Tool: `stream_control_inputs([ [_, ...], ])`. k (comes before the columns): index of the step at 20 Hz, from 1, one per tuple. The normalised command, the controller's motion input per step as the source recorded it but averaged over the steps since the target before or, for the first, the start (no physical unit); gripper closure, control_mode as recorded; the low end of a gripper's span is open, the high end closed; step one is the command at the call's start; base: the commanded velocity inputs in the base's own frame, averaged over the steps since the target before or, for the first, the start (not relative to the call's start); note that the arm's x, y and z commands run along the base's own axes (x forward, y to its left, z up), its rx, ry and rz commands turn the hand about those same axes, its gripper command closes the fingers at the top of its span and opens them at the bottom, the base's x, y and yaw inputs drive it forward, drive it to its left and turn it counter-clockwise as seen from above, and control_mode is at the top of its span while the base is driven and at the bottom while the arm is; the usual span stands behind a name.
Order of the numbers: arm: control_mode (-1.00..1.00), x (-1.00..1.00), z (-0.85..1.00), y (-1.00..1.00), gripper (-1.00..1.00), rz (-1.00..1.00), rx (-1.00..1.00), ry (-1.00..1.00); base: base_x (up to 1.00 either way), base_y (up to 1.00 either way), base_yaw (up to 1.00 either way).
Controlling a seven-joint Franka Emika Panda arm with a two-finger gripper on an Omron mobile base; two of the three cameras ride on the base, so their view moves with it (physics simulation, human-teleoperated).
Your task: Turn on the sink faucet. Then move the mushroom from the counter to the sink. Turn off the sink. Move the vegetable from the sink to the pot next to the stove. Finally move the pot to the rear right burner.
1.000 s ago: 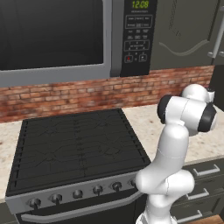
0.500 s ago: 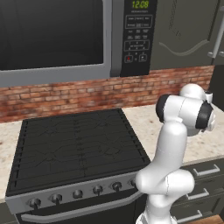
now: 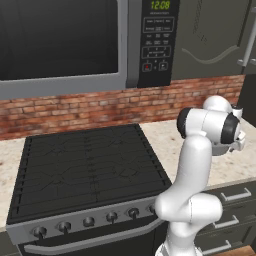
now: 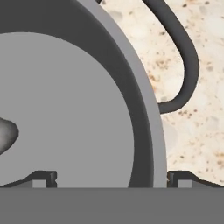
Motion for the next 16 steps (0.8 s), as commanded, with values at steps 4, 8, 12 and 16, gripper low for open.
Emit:
stream_control_inputs([
  [4,-1.0,0.0,-0.16,0.0,-1.0,0.0,0.01,0.0,0.0,0.0,0.0],
  [8,-1.0,0.0,-0.15,0.0,1.0,0.0,0.01,0.0,0.0,0.0,0.0],
  [12,-1.0,0.0,0.0,0.0,1.0,0.0,0.0,0.0,0.0,0.0,0.0],
  [16,-1.0,0.0,0.0,0.0,1.0,0.0,0.0,0.0,0.0,0.0,0.0],
])
